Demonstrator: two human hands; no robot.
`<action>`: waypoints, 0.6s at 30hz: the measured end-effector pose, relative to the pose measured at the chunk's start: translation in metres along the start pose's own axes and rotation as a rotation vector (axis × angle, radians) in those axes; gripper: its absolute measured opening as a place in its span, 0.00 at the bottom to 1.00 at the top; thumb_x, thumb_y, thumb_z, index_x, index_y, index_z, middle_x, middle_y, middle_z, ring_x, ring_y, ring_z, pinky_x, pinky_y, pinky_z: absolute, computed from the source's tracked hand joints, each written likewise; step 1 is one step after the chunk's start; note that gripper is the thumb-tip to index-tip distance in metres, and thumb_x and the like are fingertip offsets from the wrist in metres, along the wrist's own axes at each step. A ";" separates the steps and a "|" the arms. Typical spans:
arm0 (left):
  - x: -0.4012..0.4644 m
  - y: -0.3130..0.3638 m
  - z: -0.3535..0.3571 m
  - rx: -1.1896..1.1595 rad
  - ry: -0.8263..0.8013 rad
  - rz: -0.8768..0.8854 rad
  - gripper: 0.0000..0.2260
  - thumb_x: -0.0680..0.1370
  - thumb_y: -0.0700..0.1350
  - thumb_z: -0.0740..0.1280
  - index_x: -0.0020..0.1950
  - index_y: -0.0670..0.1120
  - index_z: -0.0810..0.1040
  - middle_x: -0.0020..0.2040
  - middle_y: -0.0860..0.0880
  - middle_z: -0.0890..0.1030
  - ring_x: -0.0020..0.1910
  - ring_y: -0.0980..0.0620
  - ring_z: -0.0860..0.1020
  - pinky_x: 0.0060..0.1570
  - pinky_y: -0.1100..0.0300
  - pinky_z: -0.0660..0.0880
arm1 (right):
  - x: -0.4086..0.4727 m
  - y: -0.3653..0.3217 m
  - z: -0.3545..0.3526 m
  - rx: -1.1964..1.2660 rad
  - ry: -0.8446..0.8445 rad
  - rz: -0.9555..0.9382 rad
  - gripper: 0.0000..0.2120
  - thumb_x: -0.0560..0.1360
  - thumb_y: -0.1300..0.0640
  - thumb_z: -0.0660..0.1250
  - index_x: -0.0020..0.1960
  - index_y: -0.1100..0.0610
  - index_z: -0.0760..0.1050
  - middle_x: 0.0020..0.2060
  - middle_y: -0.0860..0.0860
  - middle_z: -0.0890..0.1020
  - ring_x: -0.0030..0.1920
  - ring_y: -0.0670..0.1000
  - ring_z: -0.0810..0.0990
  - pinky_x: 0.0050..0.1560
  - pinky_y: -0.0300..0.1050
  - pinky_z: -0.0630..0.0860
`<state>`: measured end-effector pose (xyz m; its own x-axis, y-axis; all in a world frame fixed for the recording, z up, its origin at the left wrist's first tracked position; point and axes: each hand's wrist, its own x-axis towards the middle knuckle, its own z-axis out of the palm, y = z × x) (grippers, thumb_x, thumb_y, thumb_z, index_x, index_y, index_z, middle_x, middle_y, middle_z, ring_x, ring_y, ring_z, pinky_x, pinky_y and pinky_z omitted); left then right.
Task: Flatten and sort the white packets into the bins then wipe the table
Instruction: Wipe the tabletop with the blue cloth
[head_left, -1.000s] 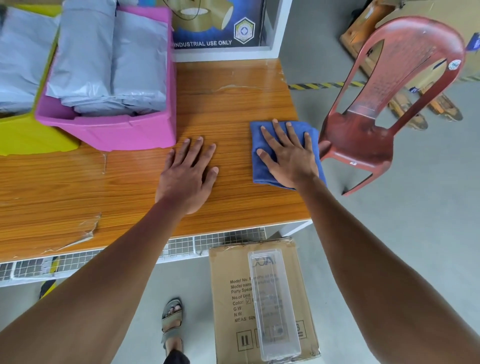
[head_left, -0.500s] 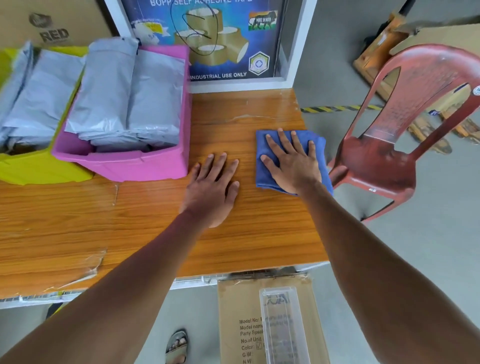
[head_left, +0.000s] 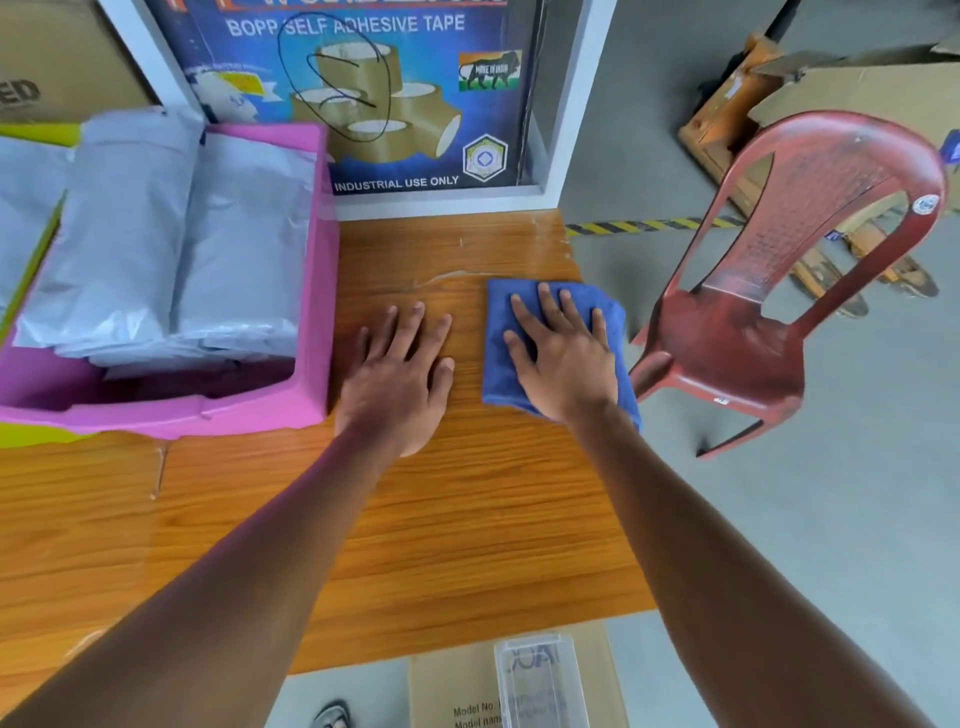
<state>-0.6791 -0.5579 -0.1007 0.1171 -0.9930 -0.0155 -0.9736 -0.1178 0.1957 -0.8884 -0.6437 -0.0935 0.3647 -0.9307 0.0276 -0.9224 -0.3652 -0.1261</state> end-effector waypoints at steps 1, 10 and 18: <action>-0.001 0.000 0.001 -0.003 -0.001 0.000 0.27 0.86 0.62 0.43 0.86 0.61 0.45 0.87 0.55 0.43 0.85 0.49 0.41 0.83 0.43 0.44 | 0.022 0.003 -0.002 0.006 -0.020 0.022 0.30 0.84 0.35 0.42 0.84 0.41 0.55 0.84 0.49 0.56 0.83 0.55 0.53 0.81 0.65 0.50; 0.002 0.000 -0.001 -0.014 -0.008 -0.006 0.27 0.86 0.62 0.43 0.86 0.61 0.45 0.87 0.54 0.43 0.85 0.49 0.41 0.83 0.42 0.44 | -0.049 -0.011 0.007 0.013 0.041 -0.035 0.30 0.84 0.34 0.46 0.84 0.42 0.55 0.84 0.50 0.55 0.84 0.54 0.52 0.82 0.62 0.52; 0.002 -0.004 0.003 -0.011 0.016 0.014 0.27 0.86 0.62 0.42 0.86 0.61 0.44 0.87 0.55 0.43 0.85 0.50 0.40 0.83 0.42 0.45 | 0.057 -0.003 -0.003 0.027 -0.048 0.008 0.31 0.83 0.33 0.43 0.84 0.39 0.52 0.84 0.47 0.52 0.84 0.54 0.50 0.82 0.60 0.47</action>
<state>-0.6758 -0.5593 -0.1039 0.1066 -0.9943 0.0031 -0.9730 -0.1037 0.2064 -0.8655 -0.6961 -0.0884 0.3640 -0.9312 -0.0210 -0.9215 -0.3568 -0.1531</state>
